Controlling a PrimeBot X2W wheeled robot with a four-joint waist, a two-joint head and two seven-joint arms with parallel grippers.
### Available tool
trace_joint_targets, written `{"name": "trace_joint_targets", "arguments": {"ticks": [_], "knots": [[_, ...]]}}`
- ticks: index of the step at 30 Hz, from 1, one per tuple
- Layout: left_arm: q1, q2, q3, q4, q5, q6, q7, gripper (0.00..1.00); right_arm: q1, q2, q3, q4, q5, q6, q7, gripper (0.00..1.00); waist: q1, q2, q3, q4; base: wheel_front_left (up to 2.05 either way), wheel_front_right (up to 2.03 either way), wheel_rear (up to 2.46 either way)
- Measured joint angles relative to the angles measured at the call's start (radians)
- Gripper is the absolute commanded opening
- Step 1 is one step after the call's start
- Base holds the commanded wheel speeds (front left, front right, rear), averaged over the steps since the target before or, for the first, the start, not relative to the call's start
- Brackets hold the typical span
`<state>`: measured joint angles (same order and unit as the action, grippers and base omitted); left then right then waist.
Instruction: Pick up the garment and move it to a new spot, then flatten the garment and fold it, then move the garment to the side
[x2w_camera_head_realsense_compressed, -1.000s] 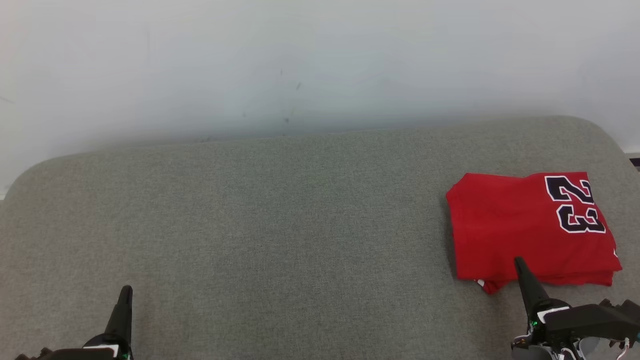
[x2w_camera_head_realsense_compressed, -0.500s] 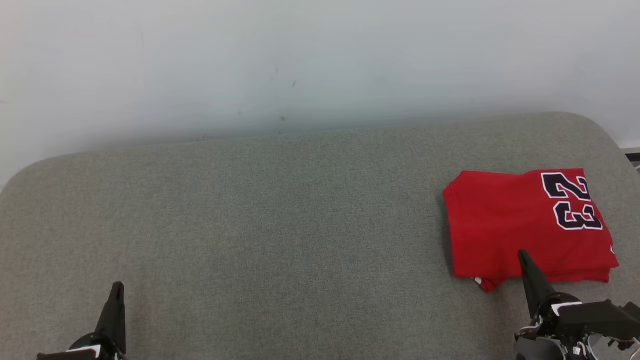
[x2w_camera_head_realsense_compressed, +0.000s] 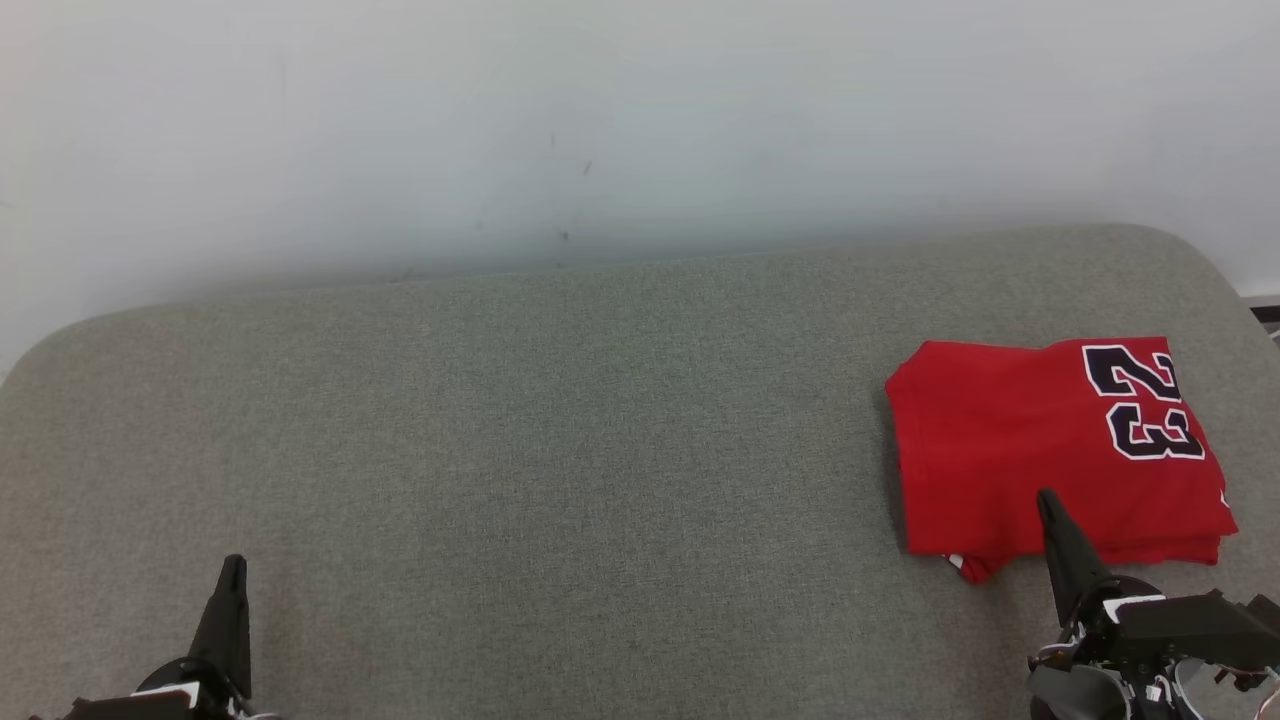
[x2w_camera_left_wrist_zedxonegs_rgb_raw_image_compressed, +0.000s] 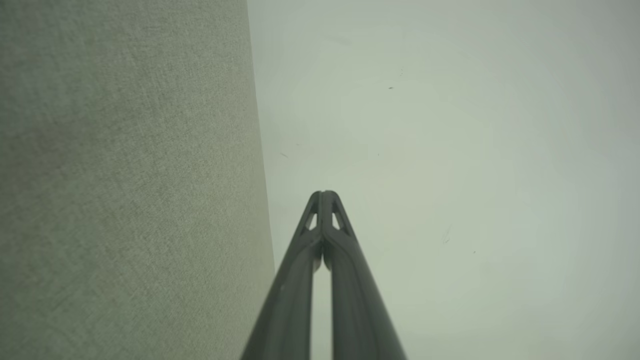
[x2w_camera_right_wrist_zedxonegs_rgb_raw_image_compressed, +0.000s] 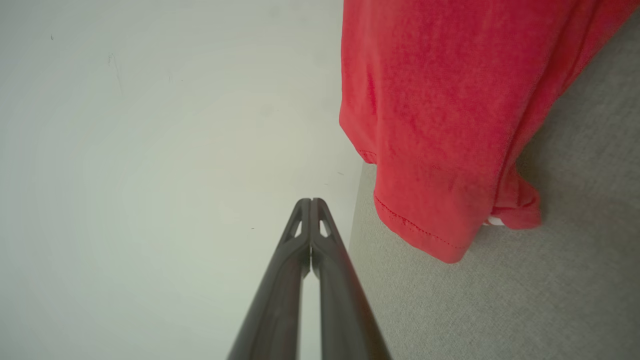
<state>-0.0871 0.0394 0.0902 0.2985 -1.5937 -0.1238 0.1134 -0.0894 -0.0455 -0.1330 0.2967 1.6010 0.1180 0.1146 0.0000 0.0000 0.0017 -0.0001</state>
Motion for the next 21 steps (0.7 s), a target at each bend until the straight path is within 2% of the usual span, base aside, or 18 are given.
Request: {"name": "trace_joint_targets", "arguments": {"ticks": [21], "knots": [[0.0,0.0,0.0,0.0,0.0,0.0,0.0,0.0,0.0,0.0,0.0,0.0,0.0,0.002,0.0,0.0,0.0,0.0,0.0,0.0,0.0,0.0,0.0]]}}
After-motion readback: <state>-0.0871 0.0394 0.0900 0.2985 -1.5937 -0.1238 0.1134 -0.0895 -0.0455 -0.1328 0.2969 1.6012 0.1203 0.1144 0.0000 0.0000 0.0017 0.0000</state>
